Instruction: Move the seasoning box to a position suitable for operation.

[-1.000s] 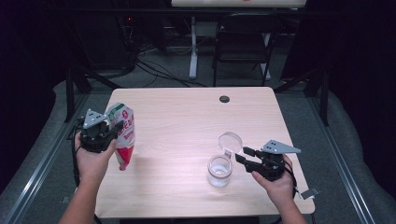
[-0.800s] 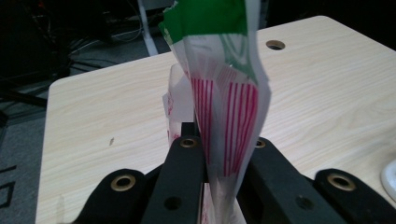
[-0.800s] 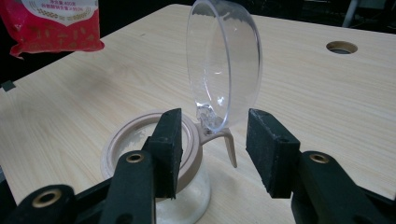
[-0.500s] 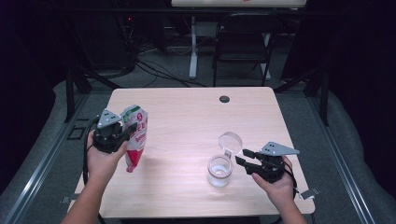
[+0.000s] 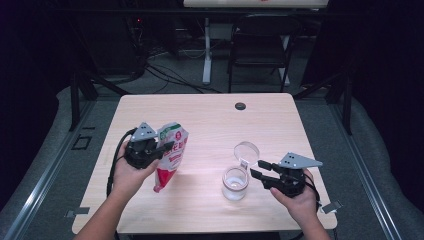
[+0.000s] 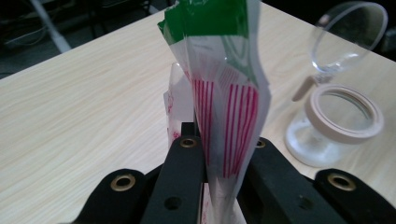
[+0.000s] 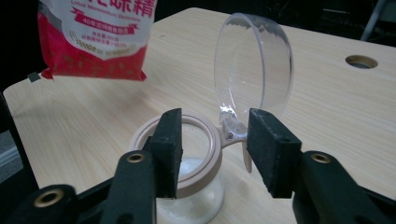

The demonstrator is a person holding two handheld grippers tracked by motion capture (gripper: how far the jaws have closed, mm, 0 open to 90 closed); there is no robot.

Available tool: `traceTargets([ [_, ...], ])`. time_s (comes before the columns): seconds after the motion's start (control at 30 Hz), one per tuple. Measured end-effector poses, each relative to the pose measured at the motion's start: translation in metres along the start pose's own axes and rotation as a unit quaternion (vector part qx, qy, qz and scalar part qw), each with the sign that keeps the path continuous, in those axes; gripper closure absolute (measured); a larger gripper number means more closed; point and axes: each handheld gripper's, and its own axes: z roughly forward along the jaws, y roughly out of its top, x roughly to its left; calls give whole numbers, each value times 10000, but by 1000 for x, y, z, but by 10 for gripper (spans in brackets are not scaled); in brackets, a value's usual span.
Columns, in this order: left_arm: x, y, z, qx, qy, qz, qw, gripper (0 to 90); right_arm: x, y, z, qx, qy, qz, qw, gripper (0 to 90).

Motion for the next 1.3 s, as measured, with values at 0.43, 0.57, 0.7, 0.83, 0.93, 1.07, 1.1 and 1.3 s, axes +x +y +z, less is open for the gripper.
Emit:
traceTargets([
  [0.43,-34,1,34,47,-689,503,9963,900,3,6,-11,-56,-75,-103,9999,594],
  [0.57,-40,-8,38,36,-848,517,9951,900,5,9,-10,-64,-55,-157,9998,596],
  [0.7,-45,-16,35,-26,-972,596,9935,900,8,13,-8,-54,28,-261,9996,581],
  [0.83,-49,-26,31,-6,-1072,685,9919,897,16,18,-3,-64,175,-424,9989,570],
  [0.93,-50,-36,29,15,-1119,665,9915,895,25,21,4,-40,298,-575,9979,568],
  [1.07,-54,-48,30,28,-1216,605,9907,889,34,26,16,32,442,-706,9965,566],
  [1.1,-54,-51,31,21,-1231,579,9907,888,36,26,18,35,477,-723,9962,566],
  [1.3,-59,-65,33,-111,-1275,421,9909,882,48,32,36,125,754,-883,9932,568],
])
